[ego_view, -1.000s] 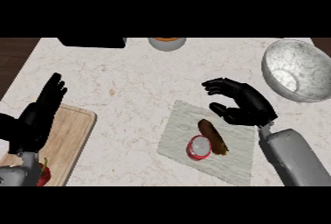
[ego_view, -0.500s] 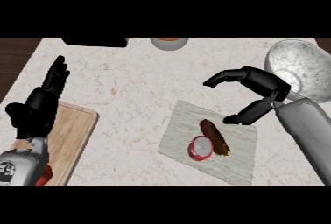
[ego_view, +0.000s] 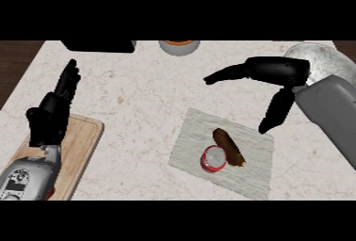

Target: Pick the sweet potato from the placemat and place it in the bowl

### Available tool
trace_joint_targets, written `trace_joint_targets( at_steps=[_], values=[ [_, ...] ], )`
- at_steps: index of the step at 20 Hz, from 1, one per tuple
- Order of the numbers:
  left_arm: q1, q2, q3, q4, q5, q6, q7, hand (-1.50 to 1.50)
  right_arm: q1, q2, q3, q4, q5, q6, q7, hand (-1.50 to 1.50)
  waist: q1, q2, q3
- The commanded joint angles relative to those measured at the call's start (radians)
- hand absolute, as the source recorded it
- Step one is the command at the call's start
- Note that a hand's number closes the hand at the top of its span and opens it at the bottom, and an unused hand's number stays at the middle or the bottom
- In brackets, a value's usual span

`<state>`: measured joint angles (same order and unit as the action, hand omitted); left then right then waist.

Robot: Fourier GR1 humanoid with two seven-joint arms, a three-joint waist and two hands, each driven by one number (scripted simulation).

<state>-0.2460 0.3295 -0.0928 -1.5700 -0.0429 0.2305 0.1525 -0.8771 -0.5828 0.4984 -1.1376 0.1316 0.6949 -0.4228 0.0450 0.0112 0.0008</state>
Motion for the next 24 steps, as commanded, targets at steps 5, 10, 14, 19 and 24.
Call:
trace_joint_targets(
  at_steps=[5, 10, 14, 19, 24],
  values=[
    [0.018, 0.003, 0.028, 0.012, -0.003, -0.001, -0.013, 0.0, -0.074, 0.063, 0.241, -0.07, 0.252, 0.038, 0.011, -1.5, -0.026, -0.01, -0.001],
    [0.018, 0.007, 0.047, 0.047, -0.005, -0.018, -0.041, 0.0, -0.124, 0.134, 0.308, -0.008, 0.326, 0.082, 0.023, -1.5, -0.031, -0.008, -0.001],
    [0.02, 0.007, 0.059, -0.002, 0.005, -0.027, 0.008, 0.0, -0.101, 0.143, 0.354, -0.037, 0.36, 0.127, 0.039, -1.5, -0.036, -0.011, -0.001],
    [0.077, 0.011, 0.06, -0.044, 0.007, -0.048, -0.029, 0.0, -0.067, 0.232, 0.459, -0.018, 0.466, 0.087, 0.116, -1.5, -0.027, -0.011, -0.001],
    [0.025, -0.024, 0.046, -0.023, -0.029, -0.031, 0.027, 0.0, -0.038, 0.153, 0.471, -0.095, 0.563, 0.111, 0.131, -1.5, -0.045, -0.013, -0.001]
  ],
)
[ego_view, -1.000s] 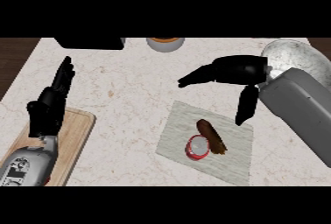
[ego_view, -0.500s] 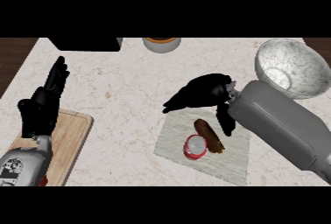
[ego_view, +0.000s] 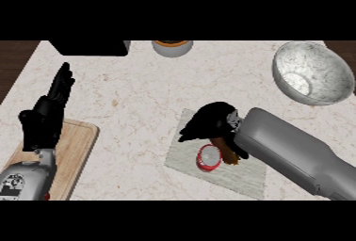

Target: Pick the sweet potato from the placemat and place it in the bowl

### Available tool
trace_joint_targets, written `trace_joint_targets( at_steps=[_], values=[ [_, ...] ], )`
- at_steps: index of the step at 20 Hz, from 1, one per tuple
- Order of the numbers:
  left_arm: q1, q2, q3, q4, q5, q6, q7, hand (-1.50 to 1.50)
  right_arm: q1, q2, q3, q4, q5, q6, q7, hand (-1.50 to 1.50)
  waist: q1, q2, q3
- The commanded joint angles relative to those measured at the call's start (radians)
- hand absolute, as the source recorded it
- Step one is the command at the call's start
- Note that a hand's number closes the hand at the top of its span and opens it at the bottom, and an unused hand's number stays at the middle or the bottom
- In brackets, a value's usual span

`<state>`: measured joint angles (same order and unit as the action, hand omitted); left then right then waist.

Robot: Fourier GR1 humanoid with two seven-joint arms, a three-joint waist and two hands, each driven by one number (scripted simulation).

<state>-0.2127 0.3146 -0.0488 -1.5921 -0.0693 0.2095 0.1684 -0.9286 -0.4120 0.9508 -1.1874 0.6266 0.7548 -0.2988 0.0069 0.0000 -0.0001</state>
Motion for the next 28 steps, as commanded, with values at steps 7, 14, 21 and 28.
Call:
trace_joint_targets(
  at_steps=[7, 14, 21, 28],
  values=[
    [0.003, -0.021, 0.024, -0.026, -0.02, -0.025, 0.02, 0.0, 0.064, 0.069, -0.018, 0.087, 0.203, 0.021, -0.009, -1.5, -0.001, 0.0, 0.0],
    [-0.033, -0.027, 0.058, 0.032, -0.034, -0.037, 0.002, 0.0, 0.112, 0.118, -0.015, 0.277, 0.324, -0.13, -0.128, -1.5, 0.002, 0.003, 0.0],
    [-0.048, -0.067, 0.044, 0.027, -0.046, -0.053, 0.006, 0.0, 0.127, 0.191, -0.031, 0.369, 0.431, -0.173, -0.174, -1.5, 0.001, 0.003, 0.0],
    [0.032, -0.097, 0.013, -0.06, -0.1, -0.018, 0.036, 0.0, 0.166, 0.164, -0.021, 0.339, 0.512, -0.283, -0.28, 1.5, 0.0, 0.0, 0.0]
  ],
)
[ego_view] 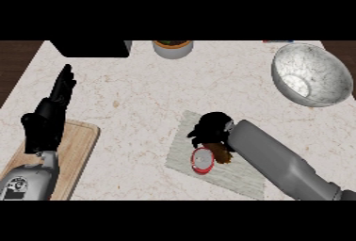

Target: Pick the sweet potato from the placemat and place it in the bowl

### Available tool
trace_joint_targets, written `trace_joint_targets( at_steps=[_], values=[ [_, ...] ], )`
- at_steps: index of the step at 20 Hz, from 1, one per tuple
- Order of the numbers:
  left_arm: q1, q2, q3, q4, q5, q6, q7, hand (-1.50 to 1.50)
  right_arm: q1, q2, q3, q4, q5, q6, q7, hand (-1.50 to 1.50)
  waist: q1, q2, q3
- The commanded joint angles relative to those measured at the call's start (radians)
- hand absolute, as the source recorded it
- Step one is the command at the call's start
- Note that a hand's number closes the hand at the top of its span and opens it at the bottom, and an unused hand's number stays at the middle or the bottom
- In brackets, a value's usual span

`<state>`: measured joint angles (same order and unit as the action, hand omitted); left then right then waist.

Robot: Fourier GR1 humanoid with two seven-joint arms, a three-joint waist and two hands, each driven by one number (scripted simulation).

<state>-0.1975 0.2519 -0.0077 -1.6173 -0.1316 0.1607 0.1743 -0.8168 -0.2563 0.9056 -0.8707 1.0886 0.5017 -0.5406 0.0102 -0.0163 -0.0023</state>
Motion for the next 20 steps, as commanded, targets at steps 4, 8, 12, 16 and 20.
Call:
trace_joint_targets(
  at_steps=[4, 8, 12, 16, 20],
  values=[
    [-0.019, -0.027, -0.007, 0.005, -0.041, 0.022, 0.016, 0.0, 0.039, 0.044, -0.02, 0.097, 0.056, -0.045, -0.087, 1.5, -0.002, 0.018, 0.003],
    [-0.039, -0.006, 0.015, 0.005, -0.011, -0.024, 0.033, 0.0, 0.051, -0.003, -0.062, 0.04, 0.055, -0.033, -0.152, 1.5, -0.007, 0.016, 0.002],
    [-0.007, -0.001, 0.047, 0.048, -0.006, -0.018, -0.027, 0.0, 0.042, 0.062, -0.201, -0.048, -0.017, 0.024, -0.007, 1.5, -0.016, 0.014, 0.002],
    [0.003, -0.001, 0.06, 0.017, -0.019, 0.016, 0.006, 0.0, 0.159, 0.207, -0.485, 0.002, -0.157, -0.11, 0.375, 1.5, -0.079, -0.002, 0.004],
    [0.022, 0.011, 0.066, 0.022, -0.017, 0.006, 0.003, 0.0, 0.226, 0.253, -0.632, -0.098, -0.281, -0.296, 0.581, 1.5, -0.074, -0.008, 0.005]
  ],
)
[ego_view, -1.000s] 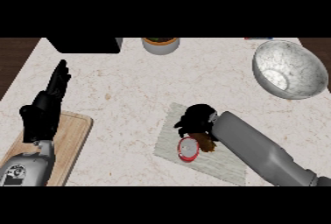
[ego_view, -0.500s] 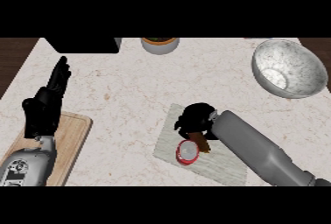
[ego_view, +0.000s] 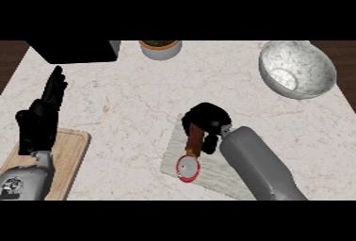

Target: Pick the sweet potato from the placemat and place it in the bowl

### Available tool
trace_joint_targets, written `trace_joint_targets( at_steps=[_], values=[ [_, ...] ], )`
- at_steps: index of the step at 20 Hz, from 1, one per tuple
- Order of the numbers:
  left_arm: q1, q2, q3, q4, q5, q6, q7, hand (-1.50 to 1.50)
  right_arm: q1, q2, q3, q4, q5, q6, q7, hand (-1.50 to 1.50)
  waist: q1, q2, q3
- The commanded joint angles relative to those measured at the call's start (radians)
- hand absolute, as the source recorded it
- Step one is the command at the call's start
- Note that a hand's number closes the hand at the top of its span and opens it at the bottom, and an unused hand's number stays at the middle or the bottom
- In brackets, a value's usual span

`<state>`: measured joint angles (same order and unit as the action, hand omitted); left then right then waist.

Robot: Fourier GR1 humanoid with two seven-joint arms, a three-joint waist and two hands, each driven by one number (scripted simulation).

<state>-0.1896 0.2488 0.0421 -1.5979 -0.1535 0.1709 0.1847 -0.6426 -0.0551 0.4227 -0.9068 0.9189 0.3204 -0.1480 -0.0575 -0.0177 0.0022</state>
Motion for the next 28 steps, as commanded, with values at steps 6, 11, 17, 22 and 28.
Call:
trace_joint_targets(
  at_steps=[6, 11, 17, 22, 28],
  values=[
    [-0.001, -0.003, -0.003, 0.02, 0.015, -0.02, -0.017, 0.0, 0.06, 0.054, -0.133, -0.331, -0.271, -0.405, 0.441, 1.5, 0.03, -0.006, -0.003],
    [0.008, -0.006, -0.009, -0.011, 0.004, -0.014, -0.002, 0.0, 0.094, 0.055, -0.092, -0.555, -0.125, -0.53, 0.726, 1.5, 0.02, -0.002, -0.004],
    [0.02, 0.004, 0.011, -0.01, 0.022, -0.044, -0.049, 0.0, 0.078, 0.029, -0.164, -0.684, -0.031, -0.498, 0.914, 1.5, 0.052, 0.014, -0.003],
    [-0.058, -0.001, 0.013, 0.014, -0.001, -0.038, -0.002, 0.0, 0.061, -0.026, -0.317, -0.659, -0.1, -0.537, 0.829, 1.5, 0.056, 0.019, -0.002],
    [0.013, -0.04, -0.024, -0.025, -0.022, -0.033, -0.035, 0.0, 0.097, -0.101, -0.452, -0.462, -0.152, -0.712, 0.577, 1.5, 0.064, 0.02, -0.002]
  ],
)
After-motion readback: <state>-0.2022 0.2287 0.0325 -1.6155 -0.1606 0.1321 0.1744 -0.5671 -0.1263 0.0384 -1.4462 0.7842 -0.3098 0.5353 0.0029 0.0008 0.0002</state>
